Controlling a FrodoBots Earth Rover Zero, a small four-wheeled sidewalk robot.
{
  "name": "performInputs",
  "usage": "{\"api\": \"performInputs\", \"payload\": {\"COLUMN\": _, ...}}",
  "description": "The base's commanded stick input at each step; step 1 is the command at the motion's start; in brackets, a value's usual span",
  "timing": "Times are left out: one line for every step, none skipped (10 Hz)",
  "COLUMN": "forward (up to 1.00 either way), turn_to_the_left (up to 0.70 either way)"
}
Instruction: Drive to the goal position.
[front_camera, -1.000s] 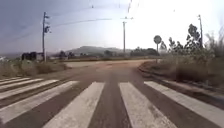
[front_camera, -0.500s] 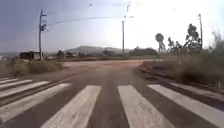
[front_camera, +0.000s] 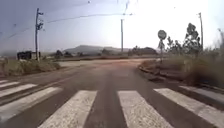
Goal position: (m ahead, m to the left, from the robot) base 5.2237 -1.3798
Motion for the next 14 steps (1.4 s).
{"api": "performInputs", "payload": {"forward": 1.00, "turn_to_the_left": 0.00}}
{"api": "performInputs", "payload": {"forward": 1.00, "turn_to_the_left": 0.00}}
{"api": "performInputs", "payload": {"forward": 1.00, "turn_to_the_left": 0.00}}
{"api": "performInputs", "payload": {"forward": 1.00, "turn_to_the_left": 0.00}}
{"api": "performInputs", "payload": {"forward": 1.00, "turn_to_the_left": 0.00}}
{"api": "performInputs", "payload": {"forward": 1.00, "turn_to_the_left": 0.00}}
{"api": "performInputs", "payload": {"forward": 1.00, "turn_to_the_left": 0.00}}
{"api": "performInputs", "payload": {"forward": 1.00, "turn_to_the_left": 0.00}}
{"api": "performInputs", "payload": {"forward": 1.00, "turn_to_the_left": 0.00}}
{"api": "performInputs", "payload": {"forward": 1.00, "turn_to_the_left": 0.00}}
{"api": "performInputs", "payload": {"forward": 1.00, "turn_to_the_left": 0.00}}
{"api": "performInputs", "payload": {"forward": 1.00, "turn_to_the_left": 0.00}}
{"api": "performInputs", "payload": {"forward": 1.00, "turn_to_the_left": 0.00}}
{"api": "performInputs", "payload": {"forward": 1.00, "turn_to_the_left": 0.00}}
